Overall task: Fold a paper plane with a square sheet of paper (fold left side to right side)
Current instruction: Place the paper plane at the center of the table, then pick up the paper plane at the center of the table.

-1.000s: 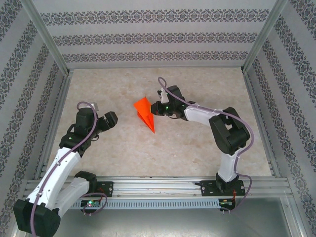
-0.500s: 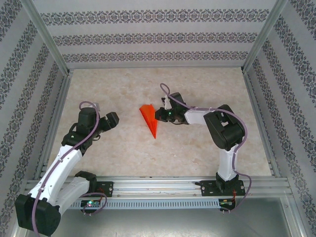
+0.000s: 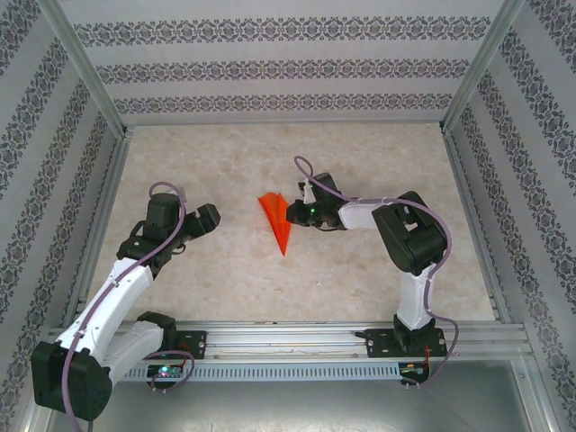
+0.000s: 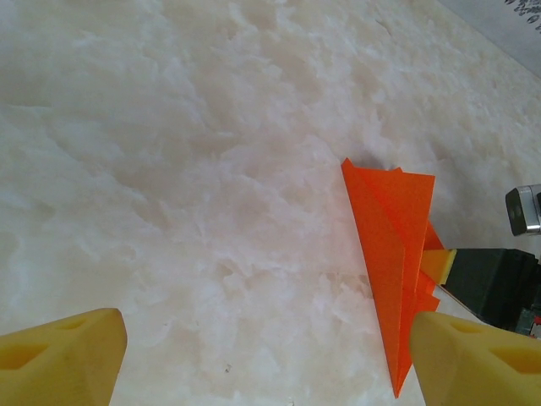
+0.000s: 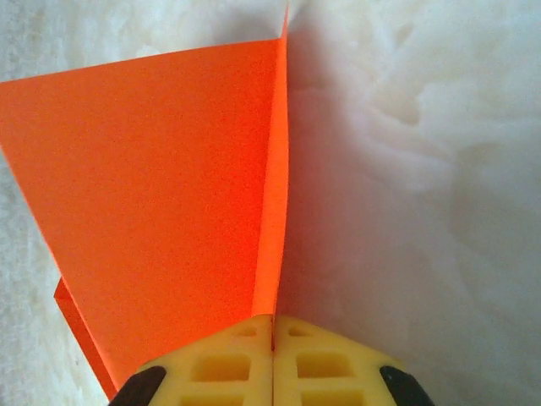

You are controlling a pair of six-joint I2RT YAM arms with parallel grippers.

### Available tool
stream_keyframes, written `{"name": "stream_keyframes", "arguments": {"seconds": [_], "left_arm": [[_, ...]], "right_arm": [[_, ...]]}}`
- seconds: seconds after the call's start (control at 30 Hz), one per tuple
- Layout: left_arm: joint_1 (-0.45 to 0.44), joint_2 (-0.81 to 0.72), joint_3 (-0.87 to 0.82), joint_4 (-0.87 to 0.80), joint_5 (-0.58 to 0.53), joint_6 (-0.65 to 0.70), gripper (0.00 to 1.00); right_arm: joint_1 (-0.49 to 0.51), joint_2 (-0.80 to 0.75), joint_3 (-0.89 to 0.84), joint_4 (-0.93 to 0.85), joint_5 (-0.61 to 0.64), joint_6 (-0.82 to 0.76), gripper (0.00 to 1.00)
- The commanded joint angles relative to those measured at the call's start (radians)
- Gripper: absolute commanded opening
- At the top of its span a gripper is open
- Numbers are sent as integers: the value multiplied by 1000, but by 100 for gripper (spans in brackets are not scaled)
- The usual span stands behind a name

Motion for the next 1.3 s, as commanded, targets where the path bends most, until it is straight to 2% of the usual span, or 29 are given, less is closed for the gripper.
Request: {"name": "stream_keyframes", "arguments": {"seconds": [0.0, 0.5, 0.73, 0.97, 1.17, 1.27], "left_arm": [[15, 8, 10, 43, 21, 12, 87], [15, 14, 15, 44, 13, 31, 90], [20, -15, 30, 30, -41, 71, 97], [29, -39, 23, 55, -72, 98, 100], [35, -63, 14, 83, -105, 102, 100], [37, -80, 6, 93, -116, 99, 100]], "right_arm": [[-8, -46, -14, 5, 20, -12, 11], [-8, -155, -57, -56, 76, -41, 33], [-8, -277, -69, -160, 120, -108, 51], [0, -426, -68, -299, 181, -195, 75], [-2, -495, -52, -410, 181, -231, 98], [-6, -524, -63, -443, 178, -235, 98]]}}
